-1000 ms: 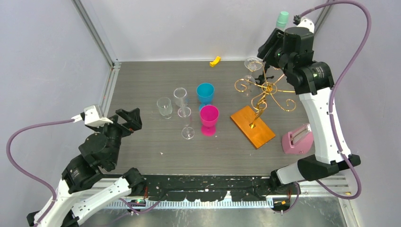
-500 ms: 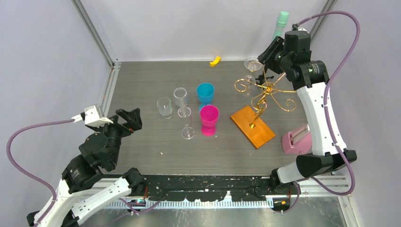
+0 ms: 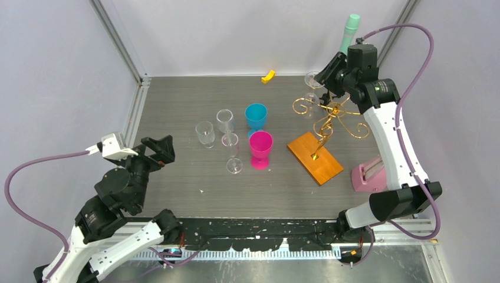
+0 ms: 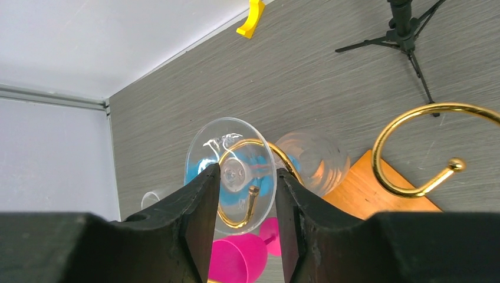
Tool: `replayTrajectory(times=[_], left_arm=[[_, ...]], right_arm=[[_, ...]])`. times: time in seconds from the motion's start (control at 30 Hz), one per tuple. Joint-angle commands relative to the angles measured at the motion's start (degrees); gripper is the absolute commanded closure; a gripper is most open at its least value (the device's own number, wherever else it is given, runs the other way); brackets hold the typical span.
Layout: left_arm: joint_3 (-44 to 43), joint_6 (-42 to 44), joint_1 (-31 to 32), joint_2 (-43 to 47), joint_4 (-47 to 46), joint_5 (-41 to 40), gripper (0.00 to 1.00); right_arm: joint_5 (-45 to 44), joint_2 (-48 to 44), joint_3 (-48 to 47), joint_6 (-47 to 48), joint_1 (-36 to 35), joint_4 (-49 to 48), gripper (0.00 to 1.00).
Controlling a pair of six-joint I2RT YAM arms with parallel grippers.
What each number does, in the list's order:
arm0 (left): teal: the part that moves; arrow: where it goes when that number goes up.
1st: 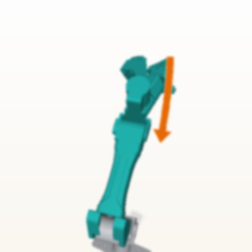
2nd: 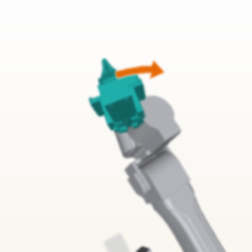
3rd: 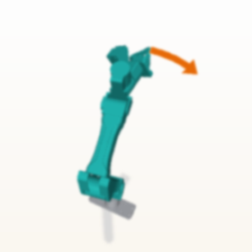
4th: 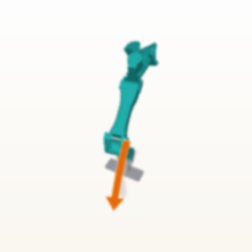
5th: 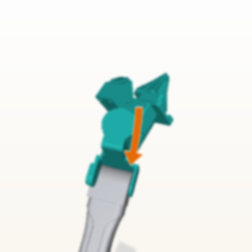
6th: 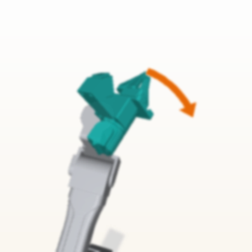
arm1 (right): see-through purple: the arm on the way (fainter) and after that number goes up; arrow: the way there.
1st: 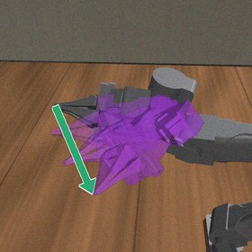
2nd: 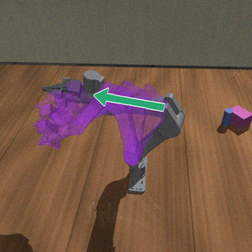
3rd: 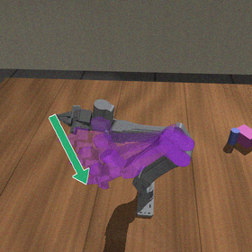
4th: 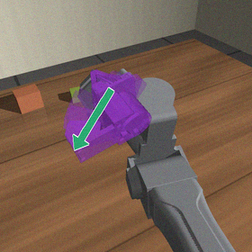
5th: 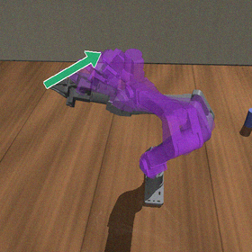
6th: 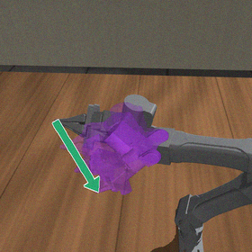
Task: Take the wine glass off the wine glass rack
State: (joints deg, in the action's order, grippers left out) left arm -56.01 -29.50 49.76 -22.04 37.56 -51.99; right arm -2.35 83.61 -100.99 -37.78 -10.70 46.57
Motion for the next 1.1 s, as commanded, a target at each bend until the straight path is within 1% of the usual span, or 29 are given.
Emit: replayTrajectory(times=[0.0,0.2,0.43,0.67,0.77,0.87,0.93,1.07], left_arm=[[-0.07,-0.01,0.08,0.47,-1.49,-0.95,0.0],[-0.26,-0.3,0.08,0.42,-1.18,-0.79,0.0],[-0.26,-0.47,0.08,0.25,-1.35,-0.71,0.0],[-0.24,-0.6,0.12,0.01,-1.44,-0.57,0.0],[-0.31,-0.56,0.08,0.07,-1.47,-0.67,0.0],[-0.22,-0.53,0.08,0.16,-1.45,-0.74,0.0],[-0.22,-0.5,0.08,0.16,-1.53,-0.75,0.0],[-0.16,-0.42,0.08,0.07,-1.7,-0.86,0.0]], right_arm=[[0.94,-1.62,2.54,-2.64,0.62,-6.33,0.56],[-1.13,-2.62,4.83,-4.52,0.68,-9.22,0.62],[-2.94,-3.9,5.15,-4.19,0.68,-9.54,0.68],[-2.67,-5.39,6.76,-5.01,0.68,-11.92,0.81],[-2.28,-6.61,8.59,-6.42,0.68,-14.86,0.86],[-1.98,-8.09,10.38,-7.85,0.68,-17.7,0.97],[-1.55,-8.99,11.9,-9.01,0.68,-20.01,0.99],[-0.12,-10.84,15.25,-11.67,0.69,-25.86,1.0]])
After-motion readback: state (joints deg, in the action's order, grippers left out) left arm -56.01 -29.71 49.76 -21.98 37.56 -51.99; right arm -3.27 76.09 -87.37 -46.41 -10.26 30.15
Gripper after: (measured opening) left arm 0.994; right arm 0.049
